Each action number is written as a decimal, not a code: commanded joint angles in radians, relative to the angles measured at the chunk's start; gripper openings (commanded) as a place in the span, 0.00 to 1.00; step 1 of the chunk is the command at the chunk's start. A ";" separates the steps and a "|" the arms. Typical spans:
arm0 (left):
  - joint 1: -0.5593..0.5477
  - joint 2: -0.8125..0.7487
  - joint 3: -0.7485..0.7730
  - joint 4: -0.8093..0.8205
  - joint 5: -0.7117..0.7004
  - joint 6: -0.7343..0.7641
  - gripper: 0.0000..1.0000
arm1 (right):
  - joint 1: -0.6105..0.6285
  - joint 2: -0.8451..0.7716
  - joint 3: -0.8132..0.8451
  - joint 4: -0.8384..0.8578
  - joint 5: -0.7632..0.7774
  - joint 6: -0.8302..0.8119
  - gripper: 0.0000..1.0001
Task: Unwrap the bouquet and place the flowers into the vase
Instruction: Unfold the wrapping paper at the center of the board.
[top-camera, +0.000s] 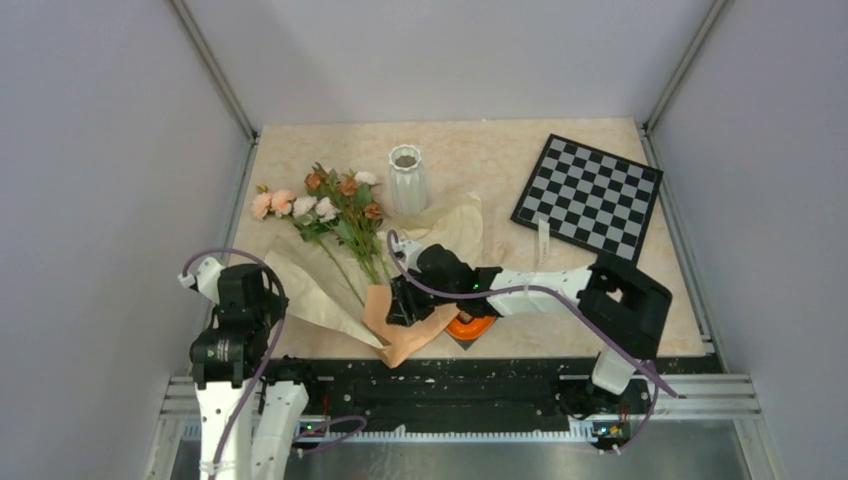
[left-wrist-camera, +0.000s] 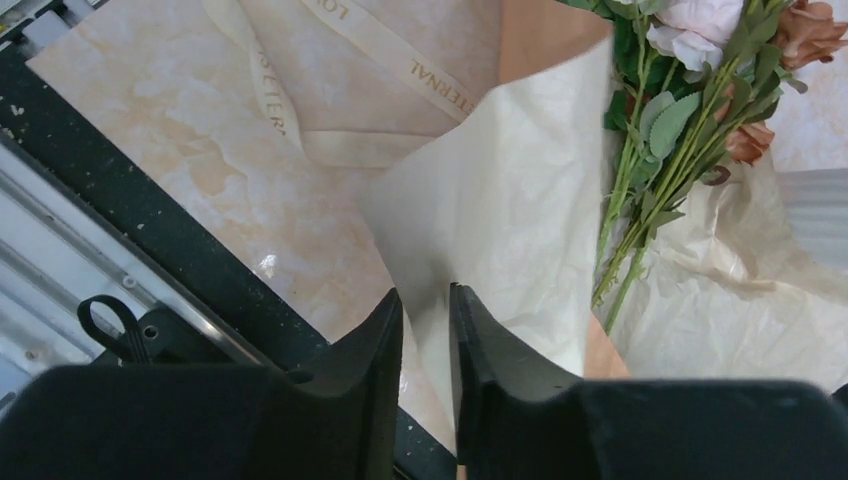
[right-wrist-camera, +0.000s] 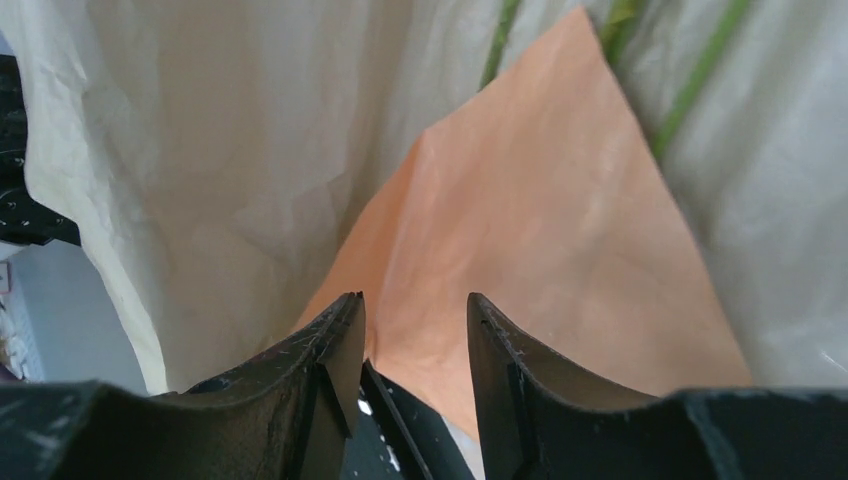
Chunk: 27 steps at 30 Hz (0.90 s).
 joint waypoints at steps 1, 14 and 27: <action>-0.001 -0.028 0.050 -0.044 -0.055 0.021 0.38 | 0.044 0.110 0.119 0.086 -0.098 -0.022 0.43; -0.003 0.046 0.218 0.036 0.142 0.055 0.84 | 0.121 0.368 0.385 -0.037 -0.197 -0.072 0.43; -0.001 0.089 -0.094 0.311 0.256 -0.068 0.84 | 0.130 0.455 0.460 -0.115 -0.126 -0.061 0.43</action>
